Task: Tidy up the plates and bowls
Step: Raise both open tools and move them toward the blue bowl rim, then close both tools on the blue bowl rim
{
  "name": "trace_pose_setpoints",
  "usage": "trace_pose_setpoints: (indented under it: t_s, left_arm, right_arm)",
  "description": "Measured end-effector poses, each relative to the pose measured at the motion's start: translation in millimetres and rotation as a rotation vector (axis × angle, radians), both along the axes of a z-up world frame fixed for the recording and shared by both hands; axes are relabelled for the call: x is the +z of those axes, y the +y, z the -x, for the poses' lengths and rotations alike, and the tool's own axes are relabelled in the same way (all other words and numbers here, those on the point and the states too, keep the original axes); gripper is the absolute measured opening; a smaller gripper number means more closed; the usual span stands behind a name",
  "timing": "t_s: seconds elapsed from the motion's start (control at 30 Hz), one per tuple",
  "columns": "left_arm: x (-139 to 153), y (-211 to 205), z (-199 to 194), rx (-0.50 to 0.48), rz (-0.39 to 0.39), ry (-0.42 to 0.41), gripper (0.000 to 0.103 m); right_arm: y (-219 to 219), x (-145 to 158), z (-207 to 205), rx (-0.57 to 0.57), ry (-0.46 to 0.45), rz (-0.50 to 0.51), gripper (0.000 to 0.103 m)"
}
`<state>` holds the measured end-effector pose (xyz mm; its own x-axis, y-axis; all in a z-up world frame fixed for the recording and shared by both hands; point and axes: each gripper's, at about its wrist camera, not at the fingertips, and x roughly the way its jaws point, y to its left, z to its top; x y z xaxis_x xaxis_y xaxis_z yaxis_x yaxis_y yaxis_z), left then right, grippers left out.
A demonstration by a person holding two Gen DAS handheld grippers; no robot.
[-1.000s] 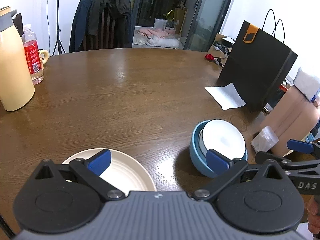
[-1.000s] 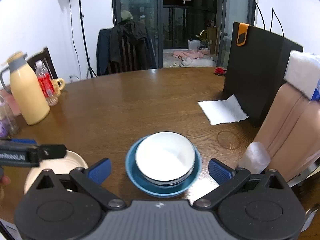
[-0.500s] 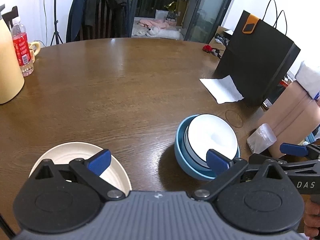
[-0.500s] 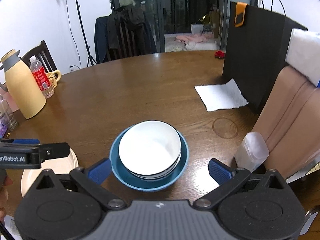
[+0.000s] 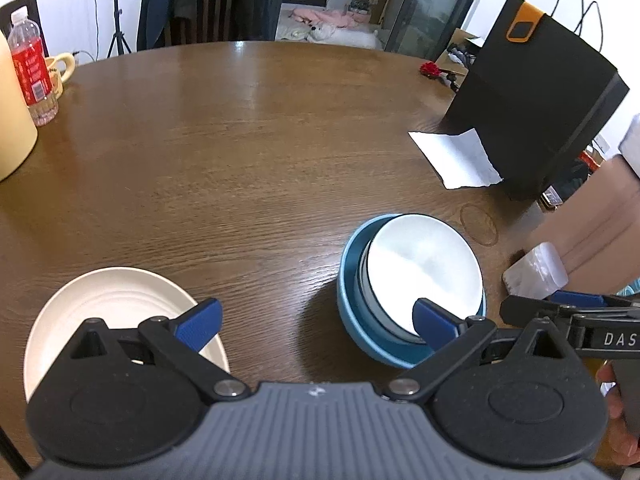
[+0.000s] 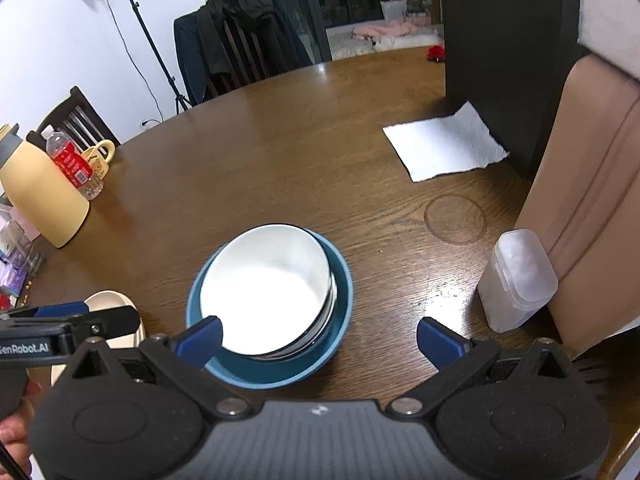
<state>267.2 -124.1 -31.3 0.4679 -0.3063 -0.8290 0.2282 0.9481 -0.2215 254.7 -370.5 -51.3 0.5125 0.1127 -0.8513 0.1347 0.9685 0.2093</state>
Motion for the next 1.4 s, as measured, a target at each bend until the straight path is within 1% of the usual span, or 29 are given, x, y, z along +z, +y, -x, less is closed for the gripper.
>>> trace_pose_setpoints:
  t_s: [0.07, 0.27, 0.47, 0.6, 0.7, 0.77, 0.9, 0.97, 1.0, 1.13, 1.17, 1.2, 1.23, 1.37, 1.4]
  left_arm:
    - [-3, -5, -6, 0.008, 0.001, 0.014, 0.103]
    - [-9, -22, -23, 0.019, -0.007, 0.056, 0.103]
    - [-21, -34, -37, 0.042, -0.003, 0.12, 0.103]
    - [-22, -32, -41, 0.074, -0.01, 0.125, 0.103]
    - [-19, -27, -44, 0.104, -0.026, 0.123, 0.102]
    - [-17, -22, -46, 0.124, -0.043, 0.121, 0.101]
    - [-17, -13, -49, 0.154, -0.044, 0.123, 0.098]
    - [-19, -11, -49, 0.159, -0.043, 0.133, 0.094]
    - [-21, -11, -50, 0.158, -0.046, 0.14, 0.093]
    - [-30, -17, -51, 0.144, -0.044, 0.169, 0.089]
    - [-32, -18, -51, 0.14, -0.043, 0.176, 0.085]
    - [-35, -19, -51, 0.137, -0.042, 0.183, 0.082]
    - [-37, -19, -51, 0.134, -0.042, 0.191, 0.08]
    - [-42, -21, -52, 0.128, -0.037, 0.208, 0.074]
    - [-44, -21, -52, 0.126, -0.033, 0.214, 0.069]
  right_arm:
    - [-7, -5, -8, 0.006, 0.016, -0.025, 0.103]
    - [-18, -18, -29, 0.024, 0.05, -0.043, 0.103]
    - [-26, -31, -43, 0.027, 0.082, -0.076, 0.103]
    - [-35, -29, -41, 0.023, 0.078, -0.082, 0.103]
    - [-46, -24, -40, 0.0, 0.063, -0.081, 0.102]
    - [-53, -21, -39, -0.012, 0.055, -0.075, 0.097]
    - [-61, -20, -40, -0.02, 0.052, -0.068, 0.092]
    - [-61, -23, -42, -0.011, 0.064, -0.069, 0.085]
    - [-61, -25, -43, -0.005, 0.07, -0.07, 0.083]
    - [-55, -32, -47, 0.031, 0.097, -0.083, 0.069]
    - [-54, -34, -49, 0.036, 0.102, -0.085, 0.067]
    - [-54, -35, -49, 0.038, 0.106, -0.086, 0.063]
    - [-53, -37, -51, 0.04, 0.113, -0.087, 0.058]
    - [-52, -42, -54, 0.05, 0.129, -0.092, 0.046]
    - [-51, -42, -55, 0.054, 0.131, -0.095, 0.045]
